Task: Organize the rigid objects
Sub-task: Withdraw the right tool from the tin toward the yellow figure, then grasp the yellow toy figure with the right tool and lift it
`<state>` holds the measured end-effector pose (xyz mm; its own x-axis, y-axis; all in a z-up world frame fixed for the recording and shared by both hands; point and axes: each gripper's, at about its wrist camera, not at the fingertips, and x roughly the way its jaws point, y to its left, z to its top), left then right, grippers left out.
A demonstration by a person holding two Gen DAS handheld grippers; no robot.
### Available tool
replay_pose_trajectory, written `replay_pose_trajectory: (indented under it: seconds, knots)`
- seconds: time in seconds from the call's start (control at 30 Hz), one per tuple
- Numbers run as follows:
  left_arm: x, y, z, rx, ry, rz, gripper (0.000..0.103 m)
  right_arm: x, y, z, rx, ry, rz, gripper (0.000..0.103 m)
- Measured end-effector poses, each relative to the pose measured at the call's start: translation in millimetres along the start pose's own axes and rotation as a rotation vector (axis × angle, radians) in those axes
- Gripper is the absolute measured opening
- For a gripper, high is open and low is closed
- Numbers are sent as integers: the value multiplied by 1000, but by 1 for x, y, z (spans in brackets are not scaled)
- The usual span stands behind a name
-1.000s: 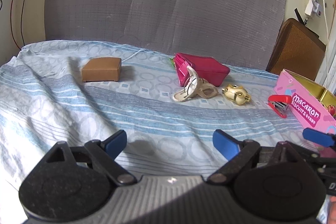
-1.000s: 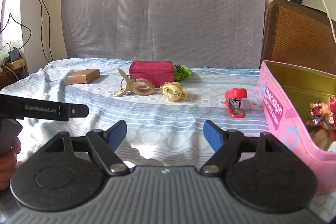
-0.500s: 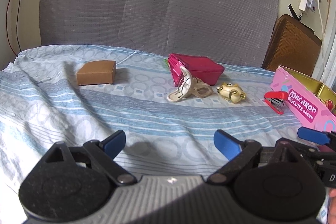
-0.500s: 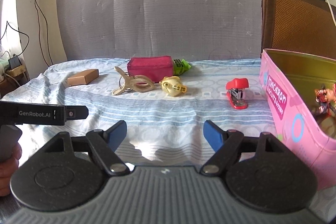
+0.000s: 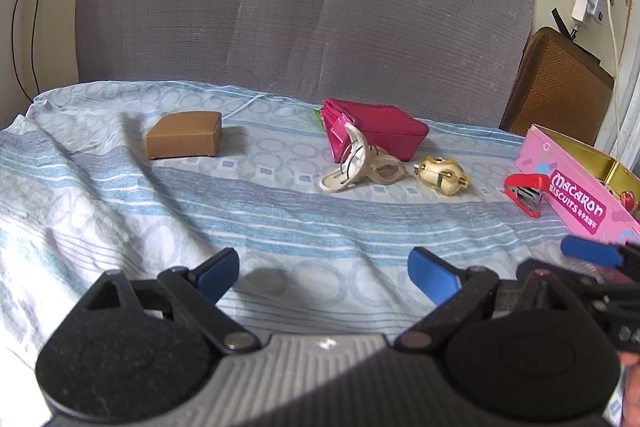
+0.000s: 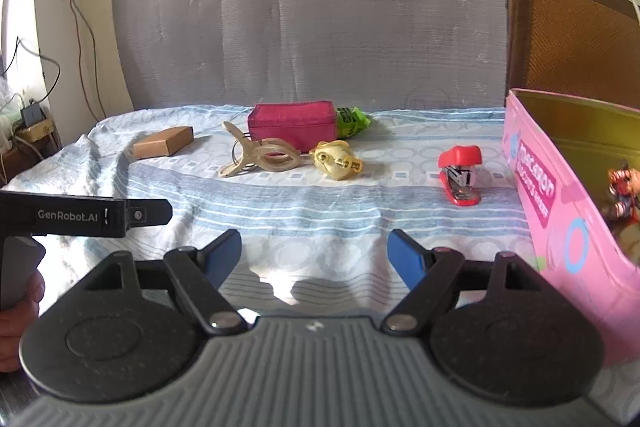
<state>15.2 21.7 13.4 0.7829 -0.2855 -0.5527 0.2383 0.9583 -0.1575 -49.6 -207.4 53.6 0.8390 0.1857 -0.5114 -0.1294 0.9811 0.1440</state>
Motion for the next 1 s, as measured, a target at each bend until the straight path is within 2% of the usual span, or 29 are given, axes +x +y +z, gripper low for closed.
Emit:
replay_pose_trajectory:
  seconds: [0.2, 0.33, 0.43, 0.57, 0.63, 0.67, 0.7, 0.73, 0.83, 1.0]
  knots:
    - [-1, -4, 0, 25, -14, -6, 95, 20, -5, 18, -46, -23, -50, 82]
    - [-3, -5, 0, 33, -32, -17, 94, 45, -9, 32, -53, -12, -51, 82]
    - [-3, -4, 0, 31, -36, -27, 94, 74, -9, 42, -94, 17, -68, 82]
    - [-3, -3, 0, 23, -35, -36, 94, 113, -12, 53, -122, 98, -70, 80]
    - [-2, -2, 1, 15, -32, -40, 93, 126, -13, 56, -129, 134, -53, 68]
    - [-2, -1, 1, 10, -31, -41, 93, 132, -13, 57, -127, 161, -38, 47]
    - [-2, 0, 1, 5, -29, -44, 93, 131, -14, 58, -110, 156, -28, 40]
    - [-1, 1, 1, 1, -27, -46, 93, 131, -13, 57, -109, 158, -30, 37]
    - [-1, 3, 2, -11, -24, -52, 93, 119, -7, 50, -124, 150, -32, 37]
    - [-1, 6, 2, -24, -19, -55, 93, 79, 4, 31, -180, 154, 32, 37]
